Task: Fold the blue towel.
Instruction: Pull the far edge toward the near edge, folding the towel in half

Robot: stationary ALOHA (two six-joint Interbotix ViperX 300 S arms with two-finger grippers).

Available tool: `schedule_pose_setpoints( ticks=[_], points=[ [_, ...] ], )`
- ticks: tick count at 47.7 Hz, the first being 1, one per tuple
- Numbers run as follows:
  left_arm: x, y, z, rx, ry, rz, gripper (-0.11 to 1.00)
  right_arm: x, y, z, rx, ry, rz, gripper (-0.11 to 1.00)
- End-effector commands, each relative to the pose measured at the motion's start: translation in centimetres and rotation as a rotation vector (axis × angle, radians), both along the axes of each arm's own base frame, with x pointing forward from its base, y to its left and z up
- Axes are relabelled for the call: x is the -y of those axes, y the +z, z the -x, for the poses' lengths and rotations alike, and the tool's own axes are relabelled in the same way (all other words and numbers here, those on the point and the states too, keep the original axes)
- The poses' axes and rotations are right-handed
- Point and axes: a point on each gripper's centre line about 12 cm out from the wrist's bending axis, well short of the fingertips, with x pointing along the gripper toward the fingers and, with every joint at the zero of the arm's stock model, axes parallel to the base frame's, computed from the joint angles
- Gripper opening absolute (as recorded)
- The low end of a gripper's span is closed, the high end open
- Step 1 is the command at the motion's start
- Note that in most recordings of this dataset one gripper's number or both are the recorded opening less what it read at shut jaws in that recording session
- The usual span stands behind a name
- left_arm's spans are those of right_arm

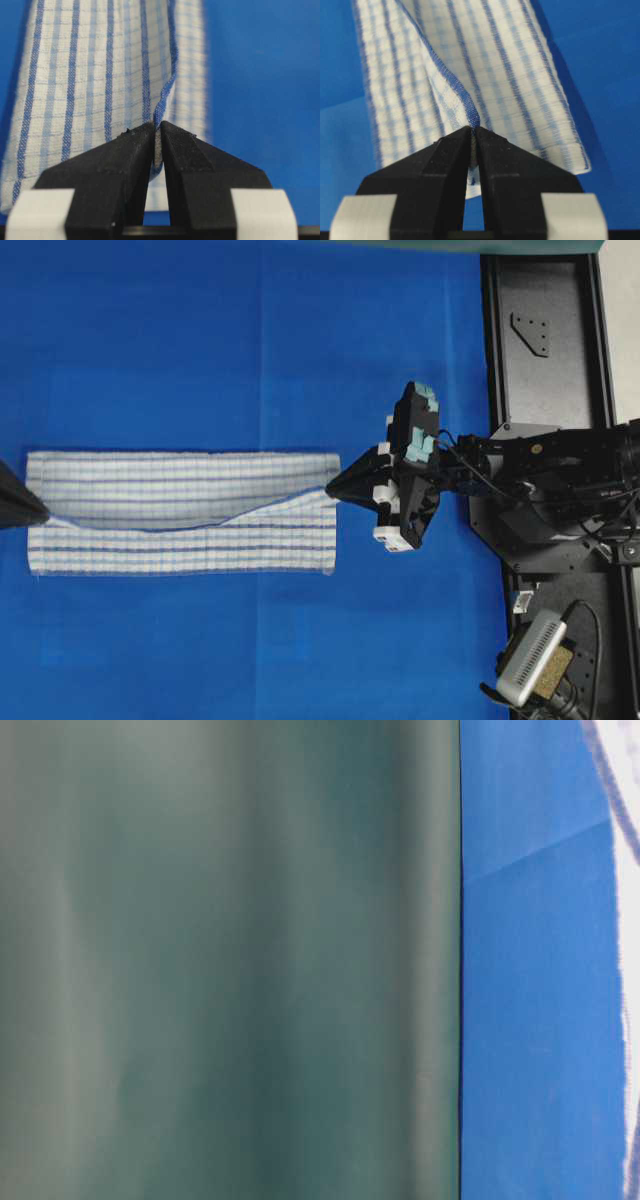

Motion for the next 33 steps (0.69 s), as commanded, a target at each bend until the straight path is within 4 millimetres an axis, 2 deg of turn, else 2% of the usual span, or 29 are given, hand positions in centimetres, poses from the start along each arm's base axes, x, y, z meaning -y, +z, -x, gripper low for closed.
schedule_pose_setpoints(
  ticks=[1,19,33],
  points=[
    [0.8,0.7,-0.5,0.028,-0.024,0.011,0.06,-0.6,0.6,-0.5,0.018,0.011,-0.015,0.18],
    [1.7,0.5,-0.3,0.012,-0.056,0.010,0.06,-2.2,-0.3,-1.7,-0.032,0.055,-0.025,0.18],
    [1.9,-0.2,-1.2,-0.047,-0.056,-0.001,0.06,-2.4,-0.6,-1.9,-0.053,0.059,-0.027,0.18]
  ],
)
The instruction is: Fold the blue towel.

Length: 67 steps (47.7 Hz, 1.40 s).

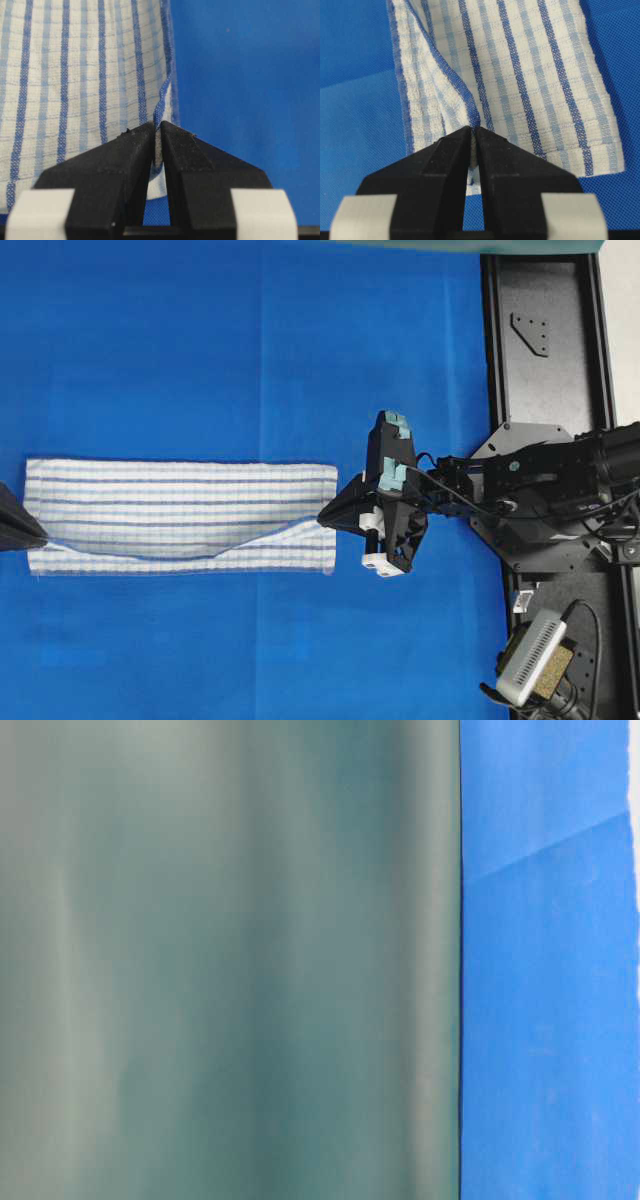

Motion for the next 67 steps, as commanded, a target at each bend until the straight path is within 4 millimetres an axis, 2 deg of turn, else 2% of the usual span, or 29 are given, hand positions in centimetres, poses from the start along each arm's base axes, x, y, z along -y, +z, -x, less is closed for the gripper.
schedule_pose_setpoints(
  ticks=[1,6,11,14,18,22,25,33,46,54,67],
  points=[
    [0.3,0.4,-0.8,0.007,-0.002,0.003,0.06,-0.2,0.6,-0.5,0.024,0.002,-0.004,0.18],
    [0.3,0.2,-1.0,-0.014,-0.003,-0.001,0.13,-0.2,0.6,-0.5,0.015,0.005,-0.006,0.19],
    [0.3,0.1,-1.0,-0.019,-0.005,-0.005,0.34,-0.5,0.6,-0.6,0.003,0.016,-0.012,0.23],
    [0.3,0.2,-0.9,-0.019,-0.005,-0.005,0.42,-0.6,0.6,-0.5,-0.001,0.021,-0.011,0.38],
    [0.2,0.5,-0.9,-0.007,-0.007,-0.011,0.51,-0.6,0.6,-0.5,0.000,0.025,-0.009,0.65],
    [-0.2,1.2,-1.0,0.008,0.005,-0.009,0.52,-0.6,0.6,-0.5,0.004,0.036,0.003,0.87],
    [-0.6,1.6,-1.0,0.016,0.019,-0.010,0.51,-0.6,0.9,-0.5,0.014,0.045,0.011,0.96],
    [-2.0,1.9,-1.0,0.007,0.053,-0.030,0.51,0.4,1.8,-0.5,0.055,0.029,0.032,0.91],
    [-5.8,1.4,-1.4,-0.013,0.125,-0.130,0.51,4.5,1.7,-0.3,0.048,-0.066,0.113,0.91],
    [-7.2,0.3,-1.5,-0.049,0.142,-0.172,0.51,6.0,0.5,0.1,0.000,-0.100,0.146,0.91],
    [-7.5,-2.2,-2.1,-0.125,0.146,-0.174,0.51,6.2,-2.2,-0.2,-0.090,-0.102,0.152,0.90]
  ],
)
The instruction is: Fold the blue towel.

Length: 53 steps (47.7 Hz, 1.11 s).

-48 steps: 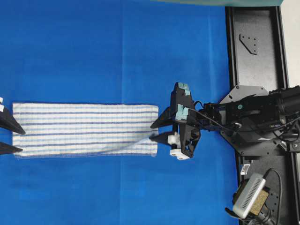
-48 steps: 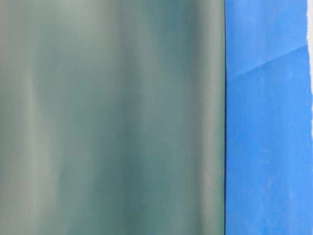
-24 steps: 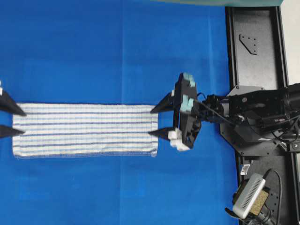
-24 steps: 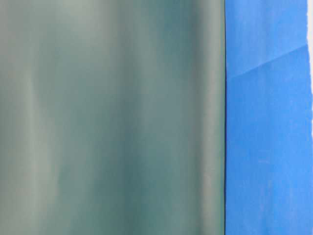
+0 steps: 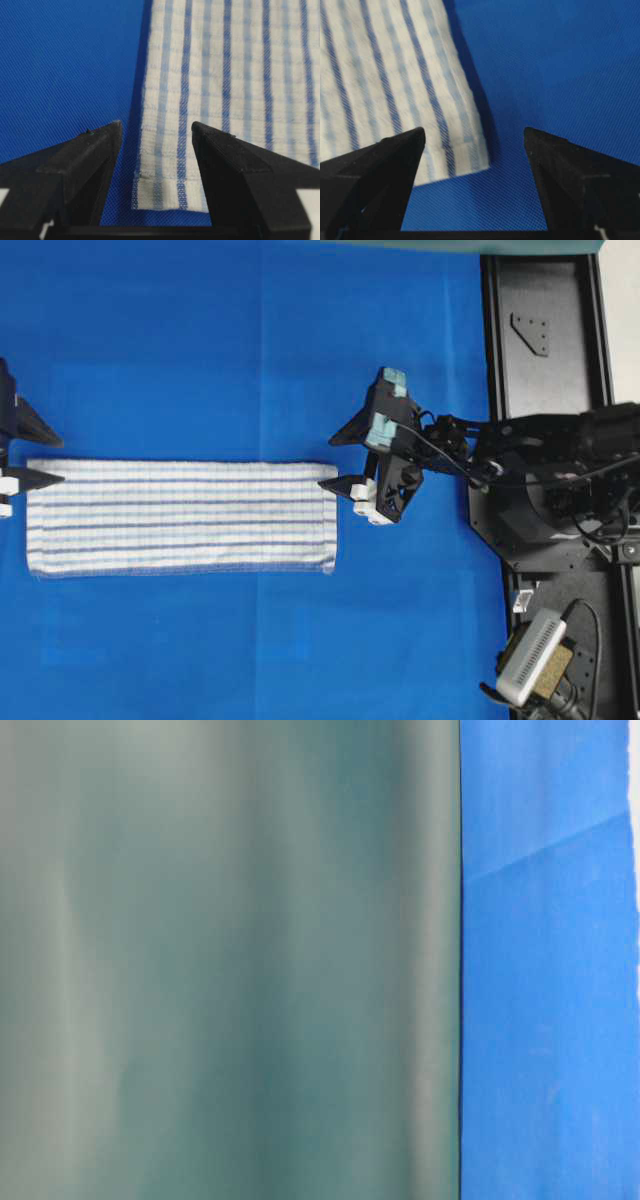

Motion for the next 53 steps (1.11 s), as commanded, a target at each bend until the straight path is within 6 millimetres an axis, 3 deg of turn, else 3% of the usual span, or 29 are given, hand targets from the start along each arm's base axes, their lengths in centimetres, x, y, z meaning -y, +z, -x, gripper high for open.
schedule_pose_setpoints(
  ticks=[1,7,13,25,30,42,53],
  points=[
    [0.0,0.1,-0.9,0.017,-0.001,-0.002,0.51,0.2,0.0,-0.7,0.013,-0.003,0.011,0.89],
    [-0.1,-0.6,-1.0,-0.011,0.002,0.001,0.51,0.1,-0.6,-1.0,-0.004,0.000,0.012,0.84],
    [0.0,-1.4,-0.8,-0.044,0.001,0.004,0.46,-0.2,-0.8,-1.1,-0.011,0.011,0.012,0.69],
    [1.0,-2.0,-0.6,-0.090,-0.030,0.008,0.05,-1.1,-0.8,-1.1,-0.011,0.047,0.012,0.34],
    [1.0,-2.1,-0.5,-0.101,-0.031,0.008,0.03,-1.1,-0.8,-1.1,-0.011,0.049,0.012,0.25],
    [1.0,-1.2,-0.9,-0.078,-0.033,0.007,0.03,-1.1,-0.1,-1.7,0.012,0.050,0.012,0.21],
    [1.4,2.0,-1.4,-0.056,-0.039,0.021,0.03,-1.5,3.1,-2.1,0.086,0.072,-0.007,0.21]
  ],
)
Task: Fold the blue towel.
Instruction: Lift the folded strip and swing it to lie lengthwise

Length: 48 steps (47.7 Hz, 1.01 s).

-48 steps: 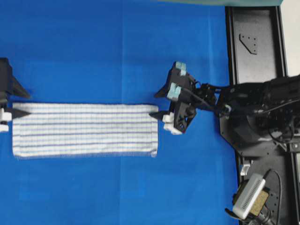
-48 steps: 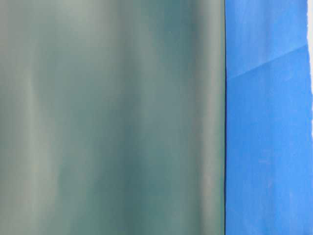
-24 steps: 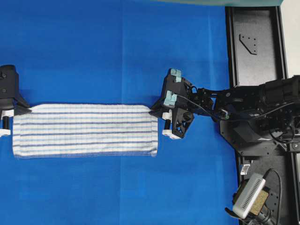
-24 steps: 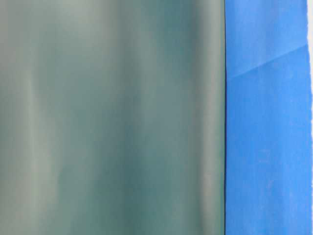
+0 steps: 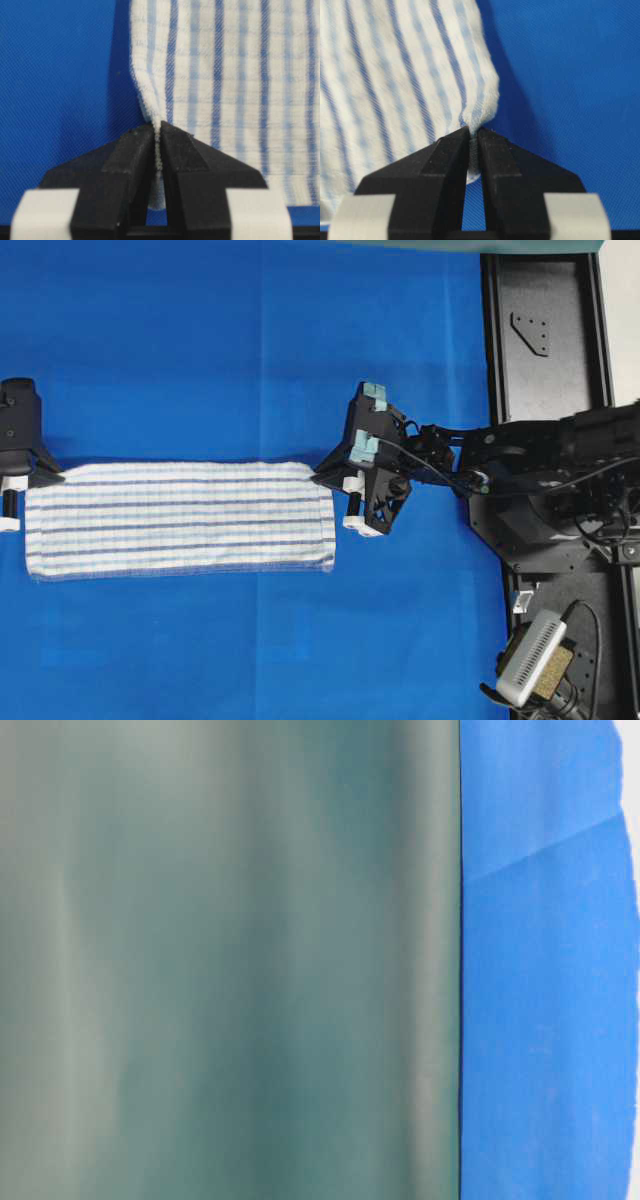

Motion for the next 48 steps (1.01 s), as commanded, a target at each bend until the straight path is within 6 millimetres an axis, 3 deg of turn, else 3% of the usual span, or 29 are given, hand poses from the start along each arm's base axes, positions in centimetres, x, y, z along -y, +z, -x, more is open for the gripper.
schedule_pose_setpoints(
  ticks=[1,8,23,32,39,48],
  points=[
    [0.4,2.4,-0.7,0.051,-0.002,0.012,0.03,-0.2,2.1,-0.4,0.055,0.015,-0.007,0.21],
    [0.9,4.8,-0.7,0.093,-0.001,0.034,0.03,-0.7,5.0,0.0,0.102,0.045,-0.033,0.21],
    [2.8,9.4,-0.4,0.202,-0.016,0.103,0.03,-1.6,9.1,1.5,0.145,0.100,-0.075,0.21],
    [3.1,9.8,-0.4,0.214,0.021,0.156,0.03,-1.6,9.9,1.6,0.157,0.108,-0.072,0.21],
    [3.4,10.1,-0.9,0.241,0.045,0.196,0.03,-0.2,9.6,1.0,0.152,0.066,-0.040,0.21],
    [5.3,11.4,-2.5,0.362,0.006,0.246,0.03,3.6,9.5,0.0,0.135,-0.042,0.021,0.21]
  ],
)
